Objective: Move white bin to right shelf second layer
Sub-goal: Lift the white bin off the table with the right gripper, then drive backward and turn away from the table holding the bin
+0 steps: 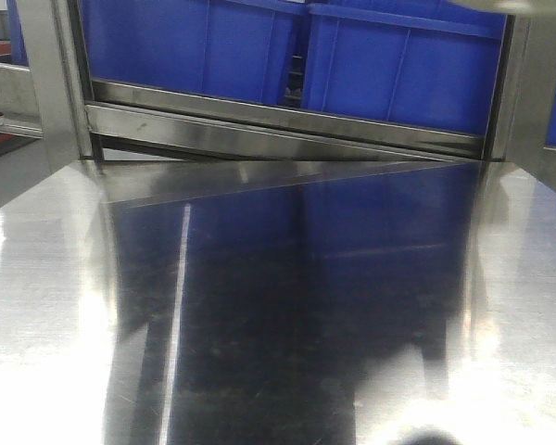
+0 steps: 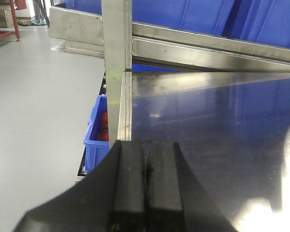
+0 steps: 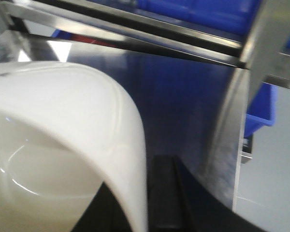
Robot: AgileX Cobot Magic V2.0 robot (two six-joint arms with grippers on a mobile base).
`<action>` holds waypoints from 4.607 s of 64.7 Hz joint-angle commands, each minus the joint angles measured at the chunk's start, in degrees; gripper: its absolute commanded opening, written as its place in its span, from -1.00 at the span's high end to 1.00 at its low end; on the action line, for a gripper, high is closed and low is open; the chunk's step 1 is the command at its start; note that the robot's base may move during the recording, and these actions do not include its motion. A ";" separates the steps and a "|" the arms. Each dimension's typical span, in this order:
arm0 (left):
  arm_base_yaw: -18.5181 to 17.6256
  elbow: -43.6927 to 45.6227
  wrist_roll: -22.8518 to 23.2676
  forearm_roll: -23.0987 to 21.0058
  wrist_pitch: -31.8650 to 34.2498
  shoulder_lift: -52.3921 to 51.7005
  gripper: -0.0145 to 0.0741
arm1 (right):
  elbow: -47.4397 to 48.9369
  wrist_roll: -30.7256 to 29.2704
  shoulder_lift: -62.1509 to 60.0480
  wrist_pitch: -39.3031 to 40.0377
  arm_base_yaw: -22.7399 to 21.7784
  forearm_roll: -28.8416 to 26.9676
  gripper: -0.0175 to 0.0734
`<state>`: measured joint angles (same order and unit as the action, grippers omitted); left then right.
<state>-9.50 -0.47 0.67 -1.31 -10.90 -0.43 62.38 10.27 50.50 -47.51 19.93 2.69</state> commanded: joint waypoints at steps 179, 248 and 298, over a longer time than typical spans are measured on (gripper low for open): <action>-0.38 -1.56 0.42 1.31 4.95 -0.83 0.48 | -11.69 0.25 -15.63 8.07 -4.72 0.29 0.49; -0.38 -1.56 0.42 1.31 4.95 -0.83 0.48 | -11.74 0.25 -15.05 7.41 -4.72 0.29 0.49; -0.38 -1.56 0.42 1.31 4.95 -0.83 0.48 | -11.74 0.25 -15.05 7.41 -4.72 0.29 0.49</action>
<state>-9.50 -0.47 0.67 0.00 -10.90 -0.43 48.91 10.47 35.20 -45.08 15.56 2.72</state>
